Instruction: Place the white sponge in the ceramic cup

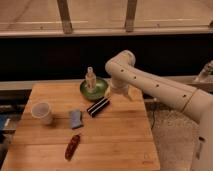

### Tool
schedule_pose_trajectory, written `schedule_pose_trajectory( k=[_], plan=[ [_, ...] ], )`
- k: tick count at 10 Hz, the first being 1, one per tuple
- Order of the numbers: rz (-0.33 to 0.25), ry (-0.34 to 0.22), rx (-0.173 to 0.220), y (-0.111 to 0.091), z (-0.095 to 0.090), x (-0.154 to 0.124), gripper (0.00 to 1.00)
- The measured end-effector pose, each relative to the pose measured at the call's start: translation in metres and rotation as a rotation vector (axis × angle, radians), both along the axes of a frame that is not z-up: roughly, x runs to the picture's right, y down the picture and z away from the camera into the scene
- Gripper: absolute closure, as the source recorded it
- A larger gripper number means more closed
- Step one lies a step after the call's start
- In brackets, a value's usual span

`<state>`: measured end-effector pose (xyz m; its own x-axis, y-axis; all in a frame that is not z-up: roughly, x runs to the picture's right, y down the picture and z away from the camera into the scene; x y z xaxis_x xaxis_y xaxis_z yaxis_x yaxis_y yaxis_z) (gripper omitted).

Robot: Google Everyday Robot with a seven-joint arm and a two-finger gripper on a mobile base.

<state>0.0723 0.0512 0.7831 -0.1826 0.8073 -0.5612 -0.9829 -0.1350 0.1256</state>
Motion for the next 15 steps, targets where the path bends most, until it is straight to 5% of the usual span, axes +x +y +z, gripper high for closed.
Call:
schedule_pose_trajectory(
  k=[3, 8, 12, 15],
  plan=[
    [-0.027, 0.004, -0.014, 0.002, 0.001, -0.004, 0.2],
    [-0.153, -0.067, -0.057, 0.027, 0.005, -0.105, 0.2],
    [-0.226, -0.188, -0.091, 0.044, 0.002, -0.171, 0.2],
    [-0.228, -0.188, -0.089, 0.044, 0.003, -0.171, 0.2]
  ],
)
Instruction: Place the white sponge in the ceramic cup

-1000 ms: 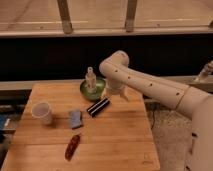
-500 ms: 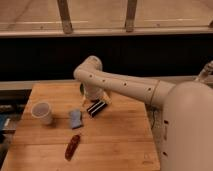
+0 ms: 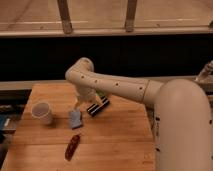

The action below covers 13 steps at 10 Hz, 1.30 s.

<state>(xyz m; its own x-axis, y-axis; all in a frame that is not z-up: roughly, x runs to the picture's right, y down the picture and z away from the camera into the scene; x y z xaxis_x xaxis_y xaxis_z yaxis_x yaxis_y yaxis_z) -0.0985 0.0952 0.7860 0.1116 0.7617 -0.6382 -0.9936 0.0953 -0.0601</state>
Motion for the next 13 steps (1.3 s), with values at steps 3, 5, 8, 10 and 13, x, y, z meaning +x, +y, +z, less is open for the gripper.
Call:
schedule_pose_trajectory(
  k=[3, 5, 8, 10, 13],
  plan=[
    [0.027, -0.018, -0.032, 0.004, 0.006, 0.001, 0.2],
    [0.059, -0.065, -0.077, 0.016, 0.026, -0.004, 0.2],
    [0.075, -0.148, -0.131, 0.028, 0.058, -0.04, 0.2],
    [0.052, -0.186, -0.15, 0.028, 0.062, -0.066, 0.2],
    [0.028, -0.199, -0.16, 0.03, 0.058, -0.075, 0.2]
  ],
)
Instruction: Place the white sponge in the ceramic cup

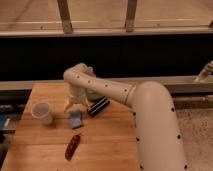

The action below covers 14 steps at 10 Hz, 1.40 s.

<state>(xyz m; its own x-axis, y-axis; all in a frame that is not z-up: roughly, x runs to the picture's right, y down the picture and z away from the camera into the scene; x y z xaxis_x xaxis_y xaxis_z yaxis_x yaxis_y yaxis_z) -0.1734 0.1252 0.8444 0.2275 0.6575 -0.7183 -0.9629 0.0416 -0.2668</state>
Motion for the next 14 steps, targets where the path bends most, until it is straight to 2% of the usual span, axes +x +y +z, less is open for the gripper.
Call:
schedule_pose_trajectory(
  k=[6, 8, 14],
  plan=[
    [-0.006, 0.007, -0.01, 0.004, 0.001, 0.004, 0.2],
    [-0.023, -0.006, -0.009, 0.015, -0.001, -0.007, 0.2],
    [-0.029, -0.038, -0.012, 0.014, -0.008, -0.02, 0.2]
  ],
)
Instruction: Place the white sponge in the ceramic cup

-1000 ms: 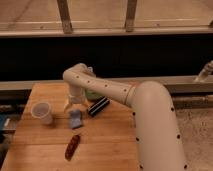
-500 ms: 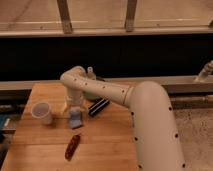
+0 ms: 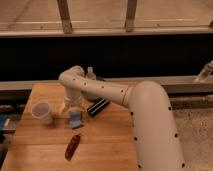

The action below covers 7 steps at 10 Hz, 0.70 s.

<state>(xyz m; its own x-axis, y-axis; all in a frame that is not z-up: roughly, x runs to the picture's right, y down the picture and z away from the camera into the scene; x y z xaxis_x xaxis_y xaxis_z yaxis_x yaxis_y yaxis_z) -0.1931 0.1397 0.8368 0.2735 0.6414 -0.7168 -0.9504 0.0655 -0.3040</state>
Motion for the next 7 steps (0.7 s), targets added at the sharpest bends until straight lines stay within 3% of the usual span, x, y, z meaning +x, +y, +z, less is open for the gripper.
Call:
schedule_pose_trajectory(
  k=[4, 7],
  plan=[
    [-0.037, -0.014, -0.006, 0.003, 0.008, -0.02, 0.2],
    [-0.067, 0.011, -0.023, 0.01, 0.026, -0.025, 0.2]
  ],
)
